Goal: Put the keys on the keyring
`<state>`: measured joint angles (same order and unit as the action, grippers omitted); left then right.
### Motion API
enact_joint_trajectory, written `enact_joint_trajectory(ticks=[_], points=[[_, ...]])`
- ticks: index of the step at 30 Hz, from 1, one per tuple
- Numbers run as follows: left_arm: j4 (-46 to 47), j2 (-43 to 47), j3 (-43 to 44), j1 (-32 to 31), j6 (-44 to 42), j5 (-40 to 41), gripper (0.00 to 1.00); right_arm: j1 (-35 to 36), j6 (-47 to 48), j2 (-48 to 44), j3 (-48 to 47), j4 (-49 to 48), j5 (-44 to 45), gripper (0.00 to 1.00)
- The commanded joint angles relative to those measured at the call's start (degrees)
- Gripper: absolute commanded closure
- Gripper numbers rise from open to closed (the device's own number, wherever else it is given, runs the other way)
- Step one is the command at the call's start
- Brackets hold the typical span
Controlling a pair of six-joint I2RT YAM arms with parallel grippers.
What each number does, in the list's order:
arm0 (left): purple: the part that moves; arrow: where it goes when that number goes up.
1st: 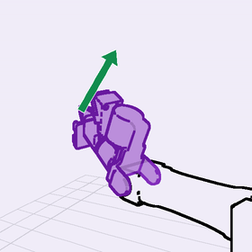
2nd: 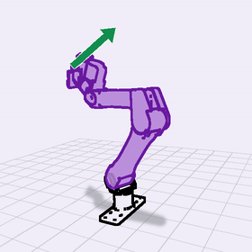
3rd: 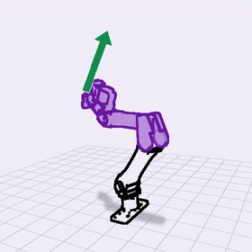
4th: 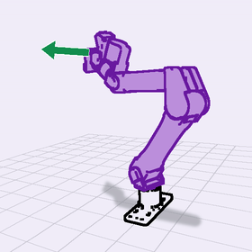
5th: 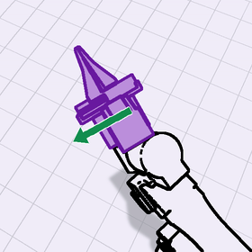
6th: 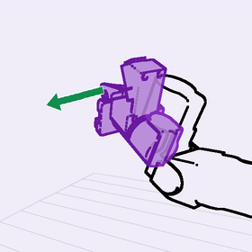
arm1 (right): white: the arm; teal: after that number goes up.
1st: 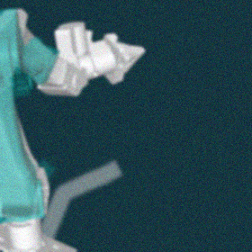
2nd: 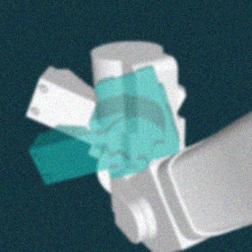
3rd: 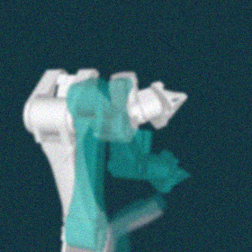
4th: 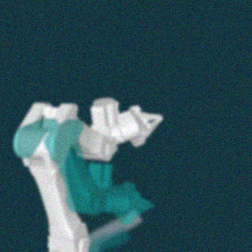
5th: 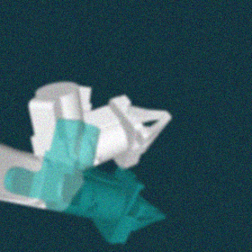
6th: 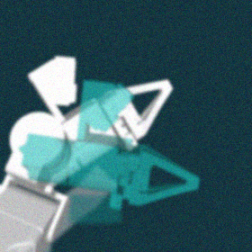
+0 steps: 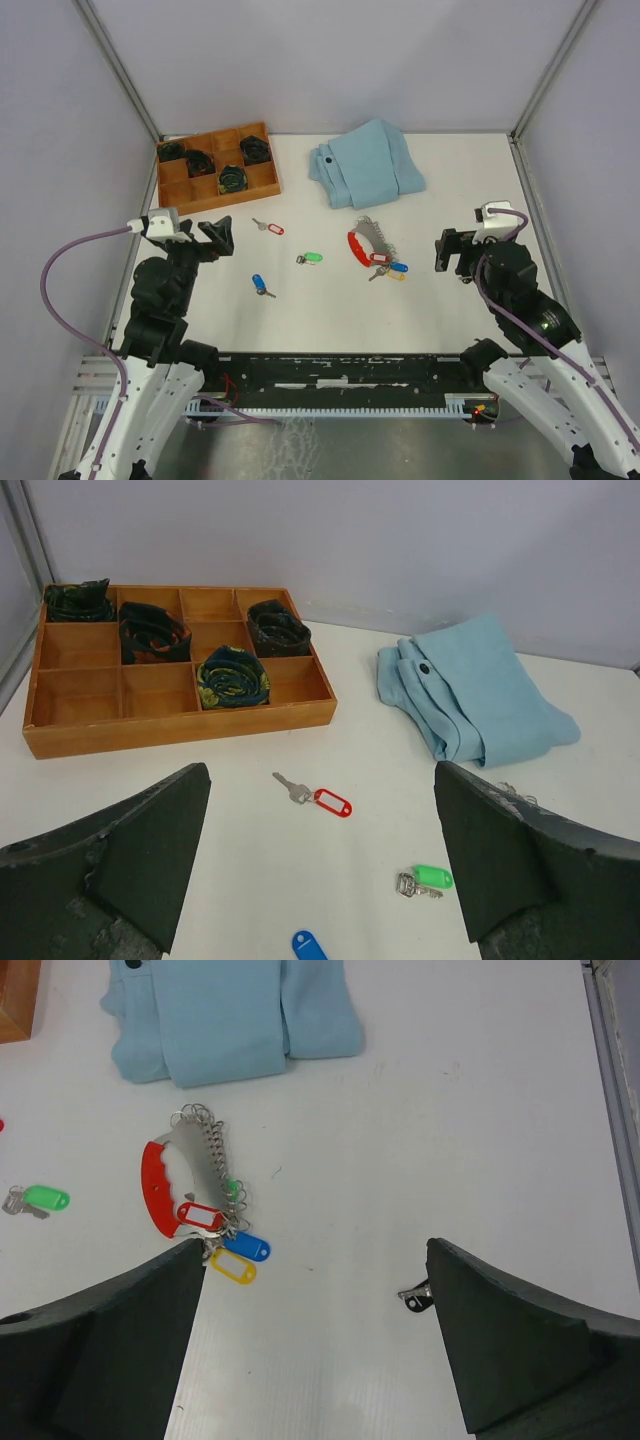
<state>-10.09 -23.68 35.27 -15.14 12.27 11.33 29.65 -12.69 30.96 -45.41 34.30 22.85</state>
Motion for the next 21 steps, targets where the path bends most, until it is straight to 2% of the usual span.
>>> enact_joint_trajectory(ticks=[1, 13, 21], points=[[3.22, -0.03, 0.24, -0.07, -2.62, -1.44, 0.01, 0.38, 0.27, 0.01, -0.58, -2.64, -0.43, 0.0], [3.22, -0.07, 0.31, -0.07, -2.63, -2.99, 0.01, 0.39, 0.34, 3.06, 0.76, -5.97, -5.79, 0.0], [3.09, 0.6, 0.28, -0.07, -2.69, -4.86, 0.01, 0.36, -1.52, 12.03, 2.75, -13.21, -13.94, 0.0]])
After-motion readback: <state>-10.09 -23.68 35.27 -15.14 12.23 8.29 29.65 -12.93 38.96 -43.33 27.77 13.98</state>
